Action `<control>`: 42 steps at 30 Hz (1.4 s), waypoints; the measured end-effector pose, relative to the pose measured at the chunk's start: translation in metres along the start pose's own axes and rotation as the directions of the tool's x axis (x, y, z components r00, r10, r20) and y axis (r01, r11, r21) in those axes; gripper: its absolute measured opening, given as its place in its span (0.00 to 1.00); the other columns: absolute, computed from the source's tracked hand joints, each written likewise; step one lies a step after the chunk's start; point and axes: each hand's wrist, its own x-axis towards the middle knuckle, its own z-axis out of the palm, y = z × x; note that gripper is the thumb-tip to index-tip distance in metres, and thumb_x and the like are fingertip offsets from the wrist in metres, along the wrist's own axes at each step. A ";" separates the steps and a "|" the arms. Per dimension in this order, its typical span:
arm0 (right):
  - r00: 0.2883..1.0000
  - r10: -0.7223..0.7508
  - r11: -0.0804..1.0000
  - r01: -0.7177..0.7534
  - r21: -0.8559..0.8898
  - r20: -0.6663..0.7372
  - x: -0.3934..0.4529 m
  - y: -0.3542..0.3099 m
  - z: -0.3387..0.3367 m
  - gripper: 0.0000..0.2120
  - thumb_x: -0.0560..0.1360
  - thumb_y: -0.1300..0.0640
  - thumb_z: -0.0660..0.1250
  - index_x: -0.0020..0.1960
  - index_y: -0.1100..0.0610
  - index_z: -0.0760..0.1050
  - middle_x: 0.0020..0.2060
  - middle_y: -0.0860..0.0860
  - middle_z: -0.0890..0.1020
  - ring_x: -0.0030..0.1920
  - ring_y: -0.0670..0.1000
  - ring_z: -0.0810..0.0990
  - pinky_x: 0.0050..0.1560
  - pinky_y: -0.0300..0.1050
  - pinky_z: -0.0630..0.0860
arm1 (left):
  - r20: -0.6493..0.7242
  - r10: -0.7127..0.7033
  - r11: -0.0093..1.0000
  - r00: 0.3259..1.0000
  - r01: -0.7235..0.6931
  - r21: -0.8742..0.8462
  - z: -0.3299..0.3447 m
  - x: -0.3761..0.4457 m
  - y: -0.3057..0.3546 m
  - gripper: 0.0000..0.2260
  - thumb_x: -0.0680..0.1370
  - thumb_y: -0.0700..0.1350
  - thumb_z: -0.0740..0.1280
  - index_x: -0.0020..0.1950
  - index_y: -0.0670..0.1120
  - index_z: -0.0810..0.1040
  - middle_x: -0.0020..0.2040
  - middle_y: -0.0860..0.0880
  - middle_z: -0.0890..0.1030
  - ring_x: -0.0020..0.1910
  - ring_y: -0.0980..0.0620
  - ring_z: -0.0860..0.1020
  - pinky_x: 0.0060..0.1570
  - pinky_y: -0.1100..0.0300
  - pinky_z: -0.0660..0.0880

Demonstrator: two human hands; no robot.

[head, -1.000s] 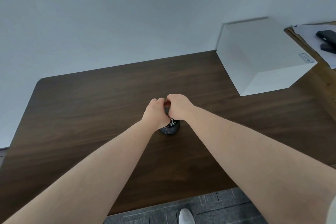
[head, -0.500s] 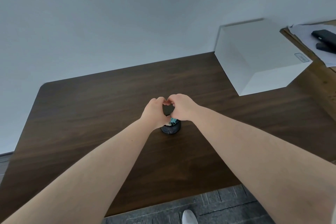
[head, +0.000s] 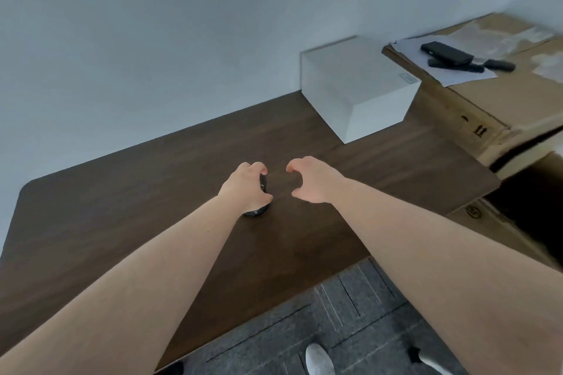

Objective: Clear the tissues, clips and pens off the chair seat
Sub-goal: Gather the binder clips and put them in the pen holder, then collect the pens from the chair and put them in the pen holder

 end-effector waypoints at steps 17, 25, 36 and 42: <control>0.813 0.579 0.801 -0.554 0.227 -0.059 -0.268 0.230 0.016 0.31 0.76 0.50 0.67 0.75 0.50 0.59 0.71 0.54 0.65 0.67 0.59 0.71 0.63 0.55 0.73 | 0.391 0.505 0.783 0.769 -0.599 0.166 0.142 -0.061 0.272 0.27 0.72 0.49 0.72 0.69 0.50 0.67 0.69 0.45 0.65 0.62 0.43 0.72 0.57 0.51 0.75; 0.618 0.786 0.573 -0.718 0.394 -0.016 -0.406 0.368 0.044 0.33 0.76 0.47 0.65 0.76 0.48 0.54 0.73 0.54 0.62 0.69 0.63 0.66 0.63 0.60 0.71 | 0.622 0.540 0.574 0.567 -0.788 0.220 0.261 -0.093 0.438 0.35 0.72 0.50 0.72 0.75 0.51 0.59 0.74 0.44 0.59 0.69 0.38 0.66 0.67 0.45 0.68; 0.126 0.968 -0.027 -0.803 0.596 0.215 -0.566 0.479 0.145 0.26 0.77 0.48 0.61 0.73 0.49 0.58 0.66 0.58 0.68 0.62 0.63 0.73 0.60 0.57 0.73 | 0.792 0.554 0.237 0.258 -0.960 0.148 0.449 -0.170 0.579 0.32 0.75 0.55 0.65 0.76 0.52 0.56 0.77 0.42 0.56 0.74 0.38 0.58 0.68 0.41 0.65; -0.092 0.941 -0.287 -0.726 0.625 0.325 -0.596 0.513 0.196 0.21 0.79 0.52 0.60 0.70 0.54 0.61 0.64 0.60 0.69 0.62 0.64 0.72 0.57 0.56 0.73 | 0.796 0.570 0.161 0.204 -0.978 0.135 0.527 -0.186 0.622 0.24 0.76 0.52 0.62 0.72 0.51 0.63 0.71 0.43 0.65 0.70 0.39 0.64 0.62 0.42 0.71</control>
